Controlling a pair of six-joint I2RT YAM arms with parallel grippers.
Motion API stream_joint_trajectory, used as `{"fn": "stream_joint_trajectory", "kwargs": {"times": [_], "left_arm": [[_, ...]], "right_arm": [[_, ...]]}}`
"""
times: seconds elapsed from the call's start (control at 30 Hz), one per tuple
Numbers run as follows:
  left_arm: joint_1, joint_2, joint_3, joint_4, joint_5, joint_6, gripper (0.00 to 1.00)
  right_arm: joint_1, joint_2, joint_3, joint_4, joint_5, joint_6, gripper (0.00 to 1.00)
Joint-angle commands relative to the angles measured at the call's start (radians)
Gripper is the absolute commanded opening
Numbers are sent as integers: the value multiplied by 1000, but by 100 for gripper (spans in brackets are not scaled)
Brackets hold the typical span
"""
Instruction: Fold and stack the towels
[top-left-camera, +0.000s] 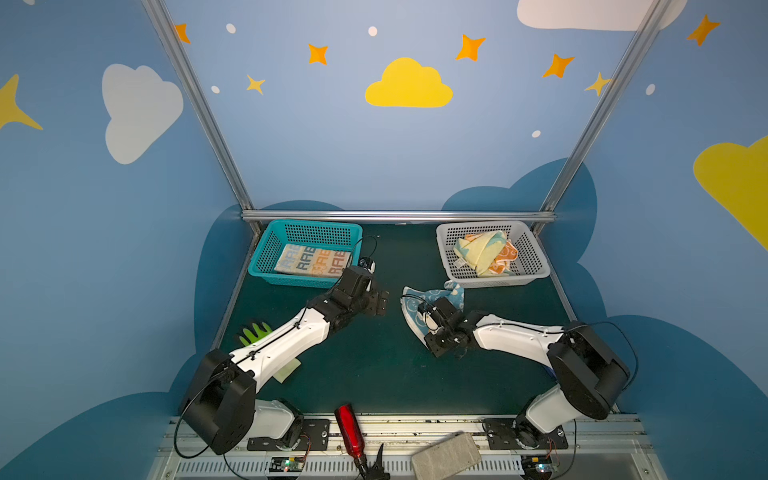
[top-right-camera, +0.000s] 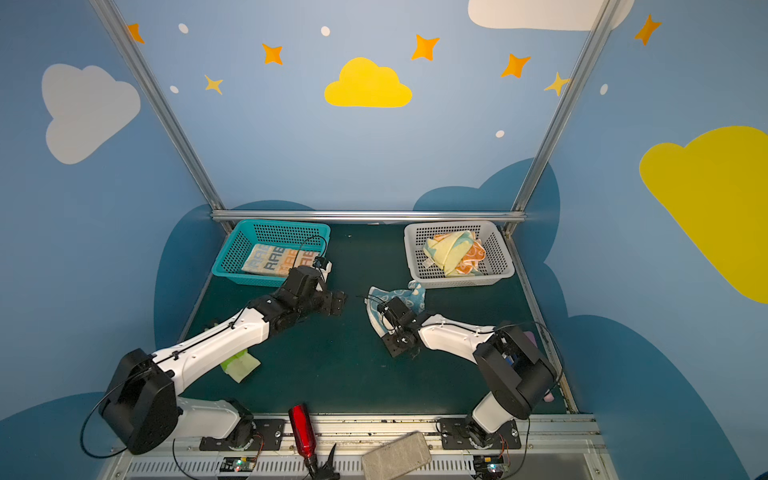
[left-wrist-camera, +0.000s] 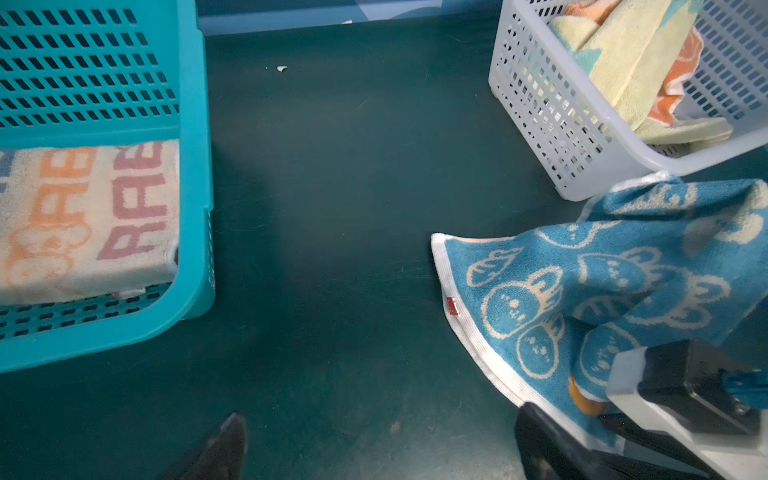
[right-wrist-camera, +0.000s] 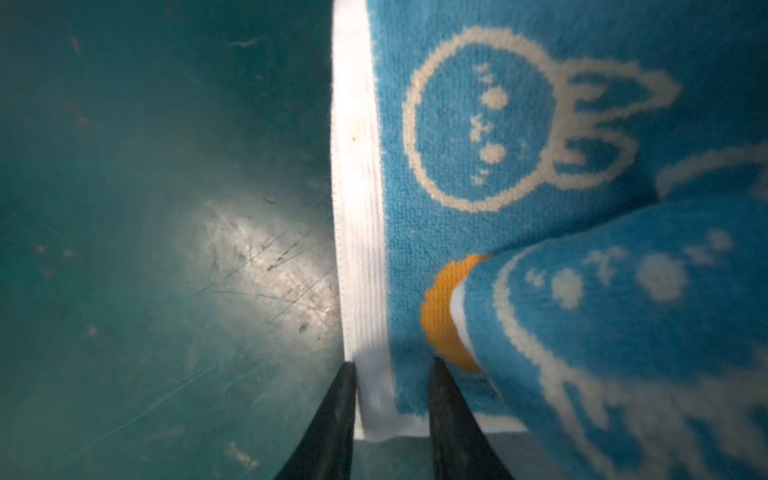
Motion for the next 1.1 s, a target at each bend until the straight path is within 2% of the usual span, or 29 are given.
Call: {"fn": "stream_joint_trajectory", "kwargs": {"times": [0.0,0.23,0.43,0.7,0.9,1.07], "left_arm": [[8,-24,-10,3,-4,11,100],[13,-20,-8,2,6,14,100],[16,-18,-12,8,9,18,100],[17,-18,-32,84,24,81,100],[10,11,-32,166,122,280,100],[-6,53,-34,223,175,544,100]], "right_arm": [[3,25,37,-23,37,1,28],[2,54,51,-39,60,2,21],[4,54,60,-57,74,-1,0],[3,-62,83,-93,102,-33,0],[-7,-201,110,-150,165,-60,0],[-33,-317,88,-160,232,-64,0]]}}
